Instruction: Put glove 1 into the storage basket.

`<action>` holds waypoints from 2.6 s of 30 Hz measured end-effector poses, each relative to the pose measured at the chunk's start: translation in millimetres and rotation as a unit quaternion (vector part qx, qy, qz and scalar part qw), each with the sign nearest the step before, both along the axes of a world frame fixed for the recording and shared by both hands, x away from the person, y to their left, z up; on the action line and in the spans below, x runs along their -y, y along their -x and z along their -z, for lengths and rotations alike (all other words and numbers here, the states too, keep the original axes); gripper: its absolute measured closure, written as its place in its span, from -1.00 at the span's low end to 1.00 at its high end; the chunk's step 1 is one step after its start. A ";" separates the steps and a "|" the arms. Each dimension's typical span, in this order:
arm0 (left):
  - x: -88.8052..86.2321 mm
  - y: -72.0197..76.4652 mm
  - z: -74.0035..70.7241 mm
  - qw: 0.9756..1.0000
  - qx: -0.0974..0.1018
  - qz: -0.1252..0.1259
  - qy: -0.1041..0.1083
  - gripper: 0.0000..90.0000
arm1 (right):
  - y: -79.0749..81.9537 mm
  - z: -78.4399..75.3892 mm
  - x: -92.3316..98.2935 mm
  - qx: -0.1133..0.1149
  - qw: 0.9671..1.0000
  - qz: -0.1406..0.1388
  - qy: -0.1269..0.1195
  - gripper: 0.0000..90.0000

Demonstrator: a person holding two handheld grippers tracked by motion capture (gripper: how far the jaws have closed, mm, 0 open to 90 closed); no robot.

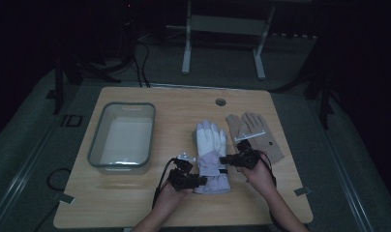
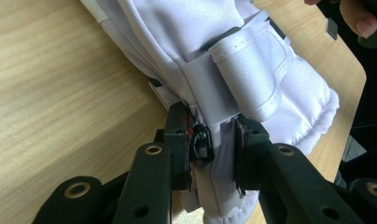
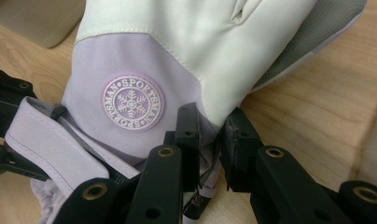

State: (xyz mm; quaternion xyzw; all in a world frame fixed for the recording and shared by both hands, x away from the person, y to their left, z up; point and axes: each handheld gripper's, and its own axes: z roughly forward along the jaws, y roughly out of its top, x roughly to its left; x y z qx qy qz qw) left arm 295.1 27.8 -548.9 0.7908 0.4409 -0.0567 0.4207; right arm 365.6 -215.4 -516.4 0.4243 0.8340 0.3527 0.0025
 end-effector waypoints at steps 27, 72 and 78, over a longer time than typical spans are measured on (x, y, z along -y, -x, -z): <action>-33.6 -14.5 -58.3 0.999 0.040 -0.003 -0.011 0.61 | -1.2 -59.9 -28.4 0.086 0.996 -0.010 -0.015 0.75; -207.8 -40.6 -126.2 0.994 0.057 -0.069 -0.060 0.61 | -56.5 -115.6 -206.6 0.113 0.989 -0.081 -0.044 0.77; -236.6 -37.2 -124.5 0.993 0.056 -0.083 -0.066 0.61 | -58.4 -111.4 -239.1 0.111 0.989 -0.090 -0.049 0.77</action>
